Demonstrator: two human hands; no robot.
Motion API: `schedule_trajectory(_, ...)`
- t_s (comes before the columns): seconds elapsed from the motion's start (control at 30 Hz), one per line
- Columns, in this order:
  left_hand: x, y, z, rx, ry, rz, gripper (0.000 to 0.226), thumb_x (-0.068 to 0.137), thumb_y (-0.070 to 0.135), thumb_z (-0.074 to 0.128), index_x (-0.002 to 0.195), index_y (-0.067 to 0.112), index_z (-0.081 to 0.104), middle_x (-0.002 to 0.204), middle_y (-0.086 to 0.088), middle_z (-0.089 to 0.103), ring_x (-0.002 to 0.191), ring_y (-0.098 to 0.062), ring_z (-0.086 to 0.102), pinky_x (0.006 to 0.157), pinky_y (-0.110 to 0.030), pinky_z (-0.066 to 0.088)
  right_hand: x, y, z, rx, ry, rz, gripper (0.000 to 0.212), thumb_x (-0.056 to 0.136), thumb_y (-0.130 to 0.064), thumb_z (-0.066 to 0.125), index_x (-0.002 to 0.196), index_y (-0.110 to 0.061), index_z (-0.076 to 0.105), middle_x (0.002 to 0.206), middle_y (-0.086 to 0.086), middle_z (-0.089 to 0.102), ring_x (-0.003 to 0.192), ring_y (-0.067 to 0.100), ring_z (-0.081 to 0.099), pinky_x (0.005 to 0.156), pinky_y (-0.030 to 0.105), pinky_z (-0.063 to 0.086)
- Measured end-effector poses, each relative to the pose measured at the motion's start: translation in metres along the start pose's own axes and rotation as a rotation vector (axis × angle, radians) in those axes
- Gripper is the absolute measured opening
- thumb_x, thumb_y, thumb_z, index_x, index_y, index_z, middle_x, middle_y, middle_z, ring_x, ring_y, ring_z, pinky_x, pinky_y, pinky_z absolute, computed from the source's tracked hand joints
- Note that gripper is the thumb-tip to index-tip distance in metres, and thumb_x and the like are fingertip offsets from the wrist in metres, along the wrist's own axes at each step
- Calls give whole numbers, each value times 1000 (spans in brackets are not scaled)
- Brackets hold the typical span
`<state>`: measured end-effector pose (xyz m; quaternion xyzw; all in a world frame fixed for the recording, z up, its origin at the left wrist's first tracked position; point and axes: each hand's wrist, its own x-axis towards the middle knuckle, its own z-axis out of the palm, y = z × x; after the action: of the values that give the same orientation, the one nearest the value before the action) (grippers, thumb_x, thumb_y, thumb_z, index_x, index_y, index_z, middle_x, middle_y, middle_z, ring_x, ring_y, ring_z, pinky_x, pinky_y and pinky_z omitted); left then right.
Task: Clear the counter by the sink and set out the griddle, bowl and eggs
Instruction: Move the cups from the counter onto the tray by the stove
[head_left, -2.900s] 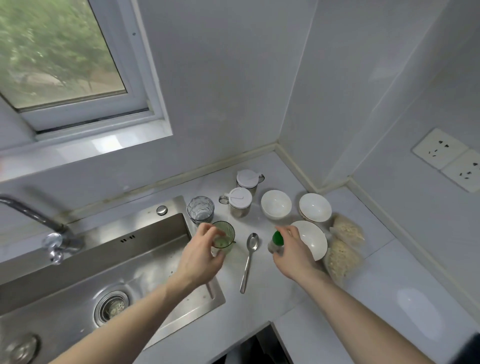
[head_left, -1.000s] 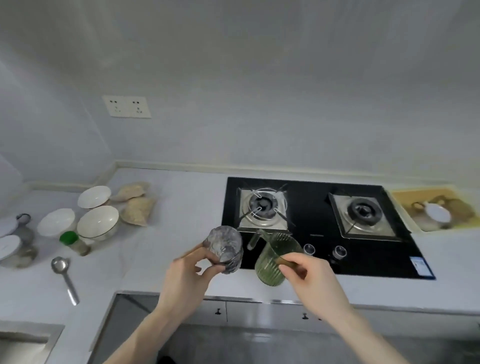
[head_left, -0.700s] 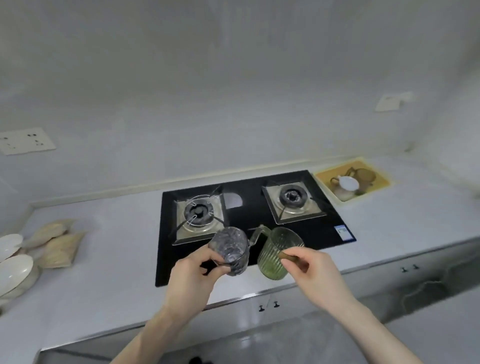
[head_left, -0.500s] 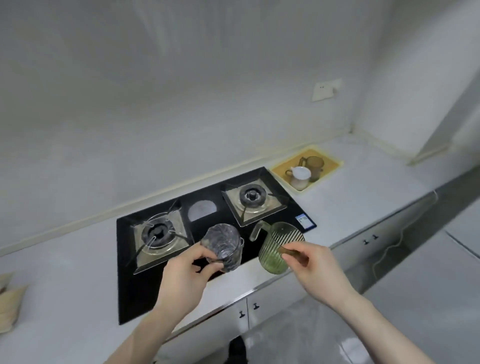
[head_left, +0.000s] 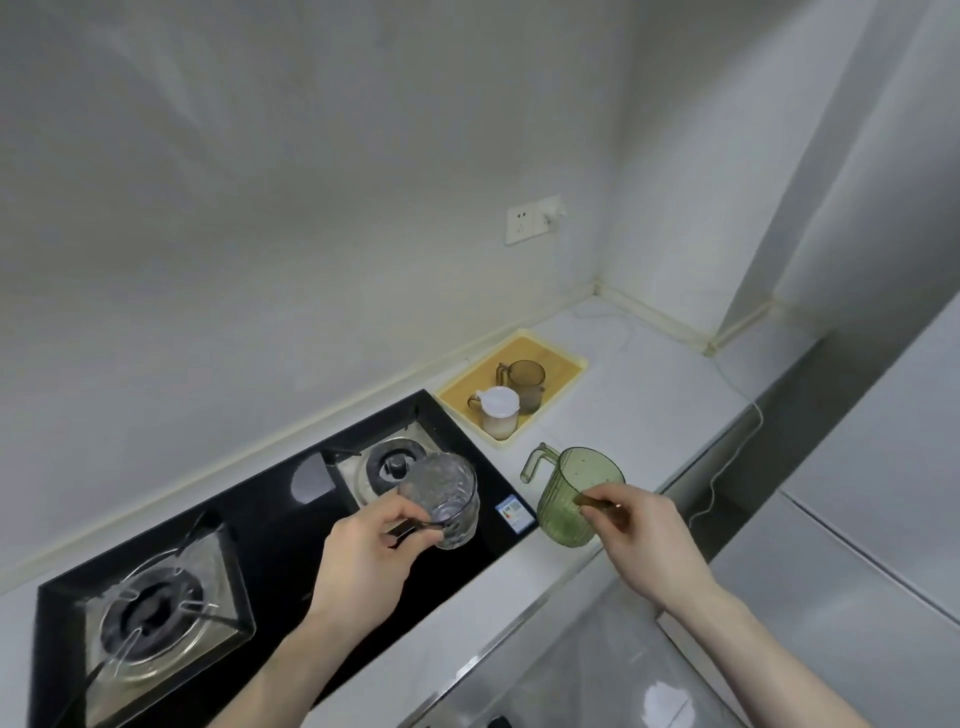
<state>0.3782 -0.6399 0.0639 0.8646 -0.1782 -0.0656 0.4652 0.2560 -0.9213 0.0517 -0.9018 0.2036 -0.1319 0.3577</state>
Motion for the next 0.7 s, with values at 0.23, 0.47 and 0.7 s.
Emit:
schedule_trajectory(0.23,72,17,24,-16,17,-41,17,79,21,88,77,32,75,81,18,74,76,-2,70,73,-17,55,110,33,-13,-74,-28,6,19,98,-17,62,107,-26,76,95,-20,72,87,5,67,83,25,54)
schedule_trajectory(0.47,122,28,39,80,94,-20,18,79,23,88,79,34,74,84,24,70,73,-3,66,65,-16,51,211,65,-17,-79,-48,21,21,98,-13,58,103,-22,77,93,-8,75,85,16,68,81,30,54)
schedule_trajectory(0.7,146,38,49,113,206,-89,17,77,26,89,79,36,74,78,22,73,72,-3,69,73,-33,59,308,103,1,-135,-126,47,27,96,-4,53,108,-13,75,96,9,75,84,29,64,75,28,47)
